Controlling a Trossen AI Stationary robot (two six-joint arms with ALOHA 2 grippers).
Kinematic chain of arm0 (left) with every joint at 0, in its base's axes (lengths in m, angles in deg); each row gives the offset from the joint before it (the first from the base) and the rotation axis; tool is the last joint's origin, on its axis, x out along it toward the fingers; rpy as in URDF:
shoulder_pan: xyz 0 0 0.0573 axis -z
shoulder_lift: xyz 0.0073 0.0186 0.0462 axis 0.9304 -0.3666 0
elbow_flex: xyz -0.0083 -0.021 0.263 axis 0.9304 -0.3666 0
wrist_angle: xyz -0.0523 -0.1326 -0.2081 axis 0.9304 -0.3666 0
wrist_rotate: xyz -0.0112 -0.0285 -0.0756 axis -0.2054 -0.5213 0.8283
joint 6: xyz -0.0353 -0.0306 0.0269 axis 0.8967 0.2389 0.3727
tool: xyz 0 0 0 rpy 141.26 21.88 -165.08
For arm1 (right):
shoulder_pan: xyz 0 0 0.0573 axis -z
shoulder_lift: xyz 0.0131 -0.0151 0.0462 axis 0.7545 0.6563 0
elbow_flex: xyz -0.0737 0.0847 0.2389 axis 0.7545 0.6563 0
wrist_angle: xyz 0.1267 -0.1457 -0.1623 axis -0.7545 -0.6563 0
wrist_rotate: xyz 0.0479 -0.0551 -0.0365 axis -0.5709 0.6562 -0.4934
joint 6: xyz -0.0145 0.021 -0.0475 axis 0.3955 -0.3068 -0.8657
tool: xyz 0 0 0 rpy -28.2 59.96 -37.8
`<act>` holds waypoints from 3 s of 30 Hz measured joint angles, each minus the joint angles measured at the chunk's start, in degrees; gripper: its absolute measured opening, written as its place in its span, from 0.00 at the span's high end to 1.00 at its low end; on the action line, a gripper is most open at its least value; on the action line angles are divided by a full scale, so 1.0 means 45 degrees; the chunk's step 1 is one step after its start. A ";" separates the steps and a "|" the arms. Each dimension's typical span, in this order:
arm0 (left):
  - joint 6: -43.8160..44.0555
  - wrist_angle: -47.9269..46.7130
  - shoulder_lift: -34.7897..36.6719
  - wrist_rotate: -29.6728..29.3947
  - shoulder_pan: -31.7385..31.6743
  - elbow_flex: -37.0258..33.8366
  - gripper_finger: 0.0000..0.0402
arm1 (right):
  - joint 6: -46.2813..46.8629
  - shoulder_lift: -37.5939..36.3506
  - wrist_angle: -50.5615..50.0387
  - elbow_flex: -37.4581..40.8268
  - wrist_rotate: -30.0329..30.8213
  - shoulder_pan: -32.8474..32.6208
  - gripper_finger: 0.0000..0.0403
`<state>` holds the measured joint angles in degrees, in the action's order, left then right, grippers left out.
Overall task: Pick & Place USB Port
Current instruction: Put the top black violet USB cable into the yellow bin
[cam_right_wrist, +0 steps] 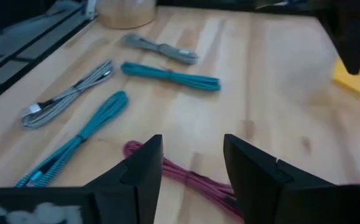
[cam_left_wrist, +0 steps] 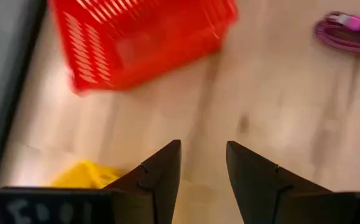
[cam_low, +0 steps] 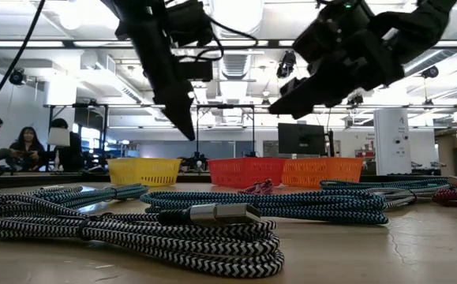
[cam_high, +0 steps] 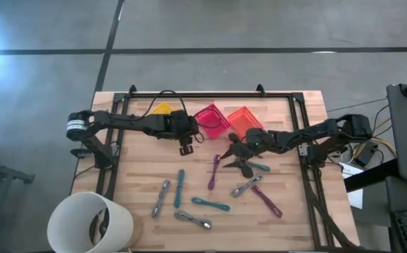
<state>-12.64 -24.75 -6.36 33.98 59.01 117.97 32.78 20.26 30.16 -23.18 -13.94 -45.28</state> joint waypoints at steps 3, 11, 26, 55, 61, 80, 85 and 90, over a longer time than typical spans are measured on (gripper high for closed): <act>0.1163 0.0017 0.0000 0.0523 0.0014 -0.0315 0.62 | -0.0080 0.0766 -0.0366 -0.0617 -0.0004 -0.0210 0.56; 0.2150 -0.0050 -0.0002 0.1728 0.0243 -0.0695 0.62 | -0.2347 0.2936 -0.3293 -0.2918 0.0004 -0.0545 0.54; 0.4404 -0.0458 0.1114 0.1285 0.2292 -0.0976 0.62 | -0.4010 0.6067 -0.8187 -0.6443 0.1292 -0.0508 0.58; 0.8412 0.4467 0.2968 -0.1943 0.4480 -0.4884 0.62 | -0.1193 0.5942 -0.8976 -0.7543 0.1431 -0.0513 0.94; 0.8055 0.4472 0.3124 -0.2201 0.4475 -0.4636 0.62 | -0.1946 0.4368 -1.0228 -0.7604 0.2462 -0.0661 0.94; 0.2945 1.1693 0.4069 -0.4157 0.4566 -0.6920 0.62 | 0.0867 0.0073 0.2670 -0.0179 0.3930 -0.0114 0.94; 0.2568 1.8164 0.3377 -0.3568 0.4542 -0.9119 0.62 | 0.0917 0.0252 0.2686 -0.0347 0.3998 -0.0095 0.94; 0.2799 2.0893 0.2532 -0.3552 0.4517 -0.9809 0.62 | 0.0917 0.0319 0.2726 -0.0939 0.3980 -0.0100 0.94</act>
<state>-0.05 69.27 5.04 17.99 79.34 73.83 36.91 21.70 42.43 -27.41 3.97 -45.73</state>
